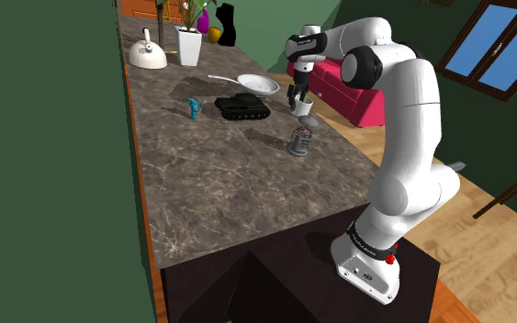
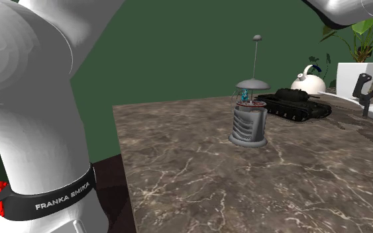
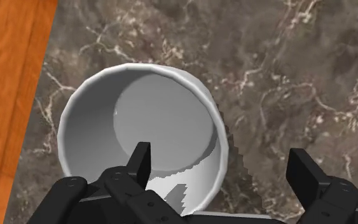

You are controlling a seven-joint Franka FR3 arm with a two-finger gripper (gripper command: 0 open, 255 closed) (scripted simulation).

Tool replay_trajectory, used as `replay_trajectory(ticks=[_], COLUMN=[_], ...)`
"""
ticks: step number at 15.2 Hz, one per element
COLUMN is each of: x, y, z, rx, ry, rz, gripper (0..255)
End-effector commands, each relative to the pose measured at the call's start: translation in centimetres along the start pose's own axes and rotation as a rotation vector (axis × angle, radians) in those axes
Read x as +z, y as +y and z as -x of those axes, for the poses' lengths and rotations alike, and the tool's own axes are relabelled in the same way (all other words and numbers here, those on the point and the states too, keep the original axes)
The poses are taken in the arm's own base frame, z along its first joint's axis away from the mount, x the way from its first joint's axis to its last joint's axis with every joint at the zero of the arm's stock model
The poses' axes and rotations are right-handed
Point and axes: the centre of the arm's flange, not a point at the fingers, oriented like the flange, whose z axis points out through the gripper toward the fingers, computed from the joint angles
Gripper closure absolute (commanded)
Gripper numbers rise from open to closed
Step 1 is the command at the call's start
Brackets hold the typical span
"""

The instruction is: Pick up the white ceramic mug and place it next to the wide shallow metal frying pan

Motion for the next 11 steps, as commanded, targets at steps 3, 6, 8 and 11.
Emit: replay_trajectory(ticks=[3,6,8,11], x=[-4.4,-4.4,-4.4,-4.4], y=[0.0,0.0,0.0,0.0], z=[0.0,0.0,0.0,0.0], rx=[0.0,0.0,0.0,0.0], ry=[0.0,0.0,0.0,0.0], rz=[0.0,0.0,0.0,0.0], gripper=[0,0,0,0])
